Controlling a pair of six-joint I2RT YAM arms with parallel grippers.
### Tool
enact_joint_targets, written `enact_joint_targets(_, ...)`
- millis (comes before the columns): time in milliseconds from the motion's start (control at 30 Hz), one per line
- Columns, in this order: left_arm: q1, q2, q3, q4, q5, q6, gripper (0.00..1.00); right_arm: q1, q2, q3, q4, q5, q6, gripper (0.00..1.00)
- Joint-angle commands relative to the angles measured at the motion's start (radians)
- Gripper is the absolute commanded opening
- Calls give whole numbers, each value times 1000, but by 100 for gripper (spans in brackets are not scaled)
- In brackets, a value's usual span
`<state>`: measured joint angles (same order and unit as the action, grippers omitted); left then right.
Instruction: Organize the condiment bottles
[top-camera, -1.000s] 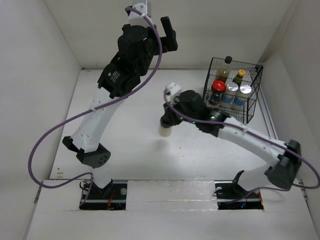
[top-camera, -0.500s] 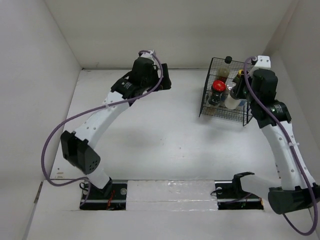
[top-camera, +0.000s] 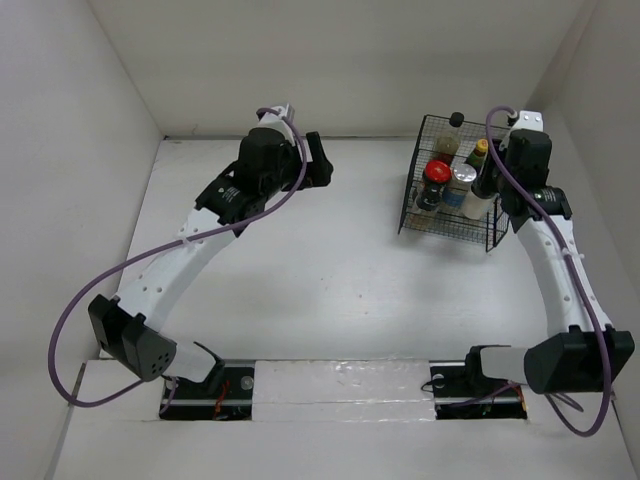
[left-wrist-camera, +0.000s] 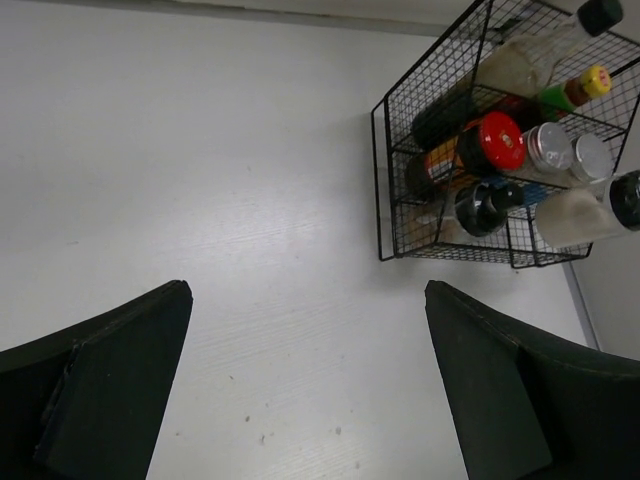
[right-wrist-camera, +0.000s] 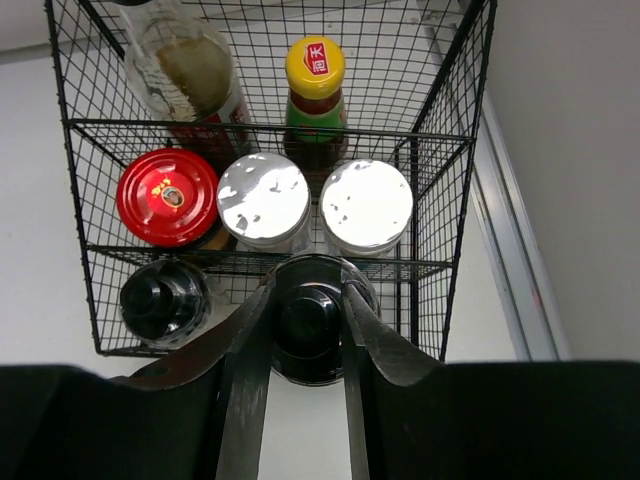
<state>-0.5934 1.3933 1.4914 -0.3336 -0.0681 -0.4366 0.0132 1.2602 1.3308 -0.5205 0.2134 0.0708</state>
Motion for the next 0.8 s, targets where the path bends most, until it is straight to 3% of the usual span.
enact_joint_targets(0, 3, -16, -22, 28, 2, 22, 99, -12, 16, -14, 184, -9, -23, 14)
enact_joint_targets(433, 3, -16, -54, 19, -36, 32, 99, -12, 79, -185, 264, -20, 6, 14)
enact_joint_targets(500, 3, -16, -54, 19, -36, 32, 99, -12, 79, -218, 264, -20, 15, 18)
enact_joint_targets(567, 3, -16, -54, 19, -36, 32, 99, -12, 79, -240, 264, -20, 15, 28)
enact_joint_targets(600, 3, -16, -54, 19, -36, 32, 99, -12, 79, -249, 264, -20, 15, 41)
enact_joint_targets(700, 3, -16, -54, 9, -36, 32, 99, -21, 56, -249, 243, -20, 24, 65)
enact_joint_targets(733, 3, -16, -54, 8, -36, 32, 99, -21, 36, -240, 234, -20, 24, 81)
enact_joint_targets(767, 3, -16, -54, 8, -36, 32, 99, -21, 25, -229, 225, -20, 24, 88)
